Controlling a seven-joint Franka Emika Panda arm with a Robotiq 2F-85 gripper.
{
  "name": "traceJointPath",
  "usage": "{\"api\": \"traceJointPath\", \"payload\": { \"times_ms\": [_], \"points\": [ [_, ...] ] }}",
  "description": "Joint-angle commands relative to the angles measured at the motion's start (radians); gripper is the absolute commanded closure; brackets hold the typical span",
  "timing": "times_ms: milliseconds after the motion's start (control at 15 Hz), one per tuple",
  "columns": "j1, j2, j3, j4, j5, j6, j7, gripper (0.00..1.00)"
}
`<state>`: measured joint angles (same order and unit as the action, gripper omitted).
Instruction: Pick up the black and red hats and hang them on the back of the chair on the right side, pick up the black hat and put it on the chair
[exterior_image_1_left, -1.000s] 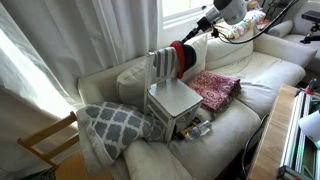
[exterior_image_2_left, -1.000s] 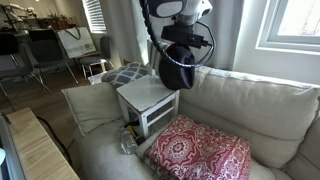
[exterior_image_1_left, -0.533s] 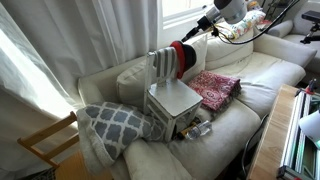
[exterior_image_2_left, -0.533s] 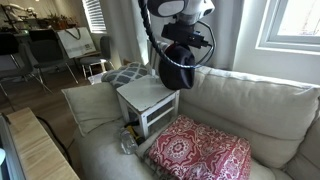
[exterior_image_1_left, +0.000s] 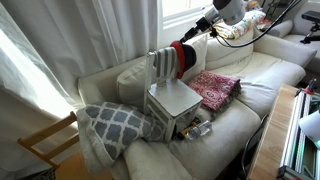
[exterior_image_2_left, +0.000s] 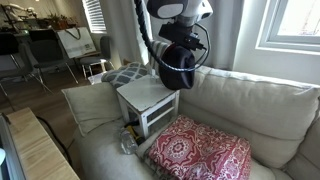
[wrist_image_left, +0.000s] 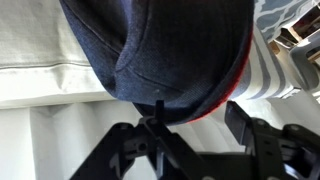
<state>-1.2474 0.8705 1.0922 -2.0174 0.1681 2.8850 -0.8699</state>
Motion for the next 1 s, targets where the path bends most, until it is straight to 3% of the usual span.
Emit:
{"api": "traceJointPath", "payload": {
  "times_ms": [0,67,200,400,533,933],
  "points": [
    [-0.015,0.035,0.017,0.015,-0.012,-0.031,0.029,0.48],
    [-0.015,0.038,0.018,0.016,-0.013,-0.031,0.032,0.63],
    [-0.014,0.043,0.02,0.015,-0.015,-0.027,0.039,0.69],
    [-0.017,0.047,0.024,0.015,-0.012,-0.047,0.054,0.96],
    [-0.015,0.048,0.023,0.014,-0.012,-0.049,0.064,1.0],
    [-0.022,0.05,0.031,0.017,-0.014,-0.046,0.08,0.99]
  ]
}}
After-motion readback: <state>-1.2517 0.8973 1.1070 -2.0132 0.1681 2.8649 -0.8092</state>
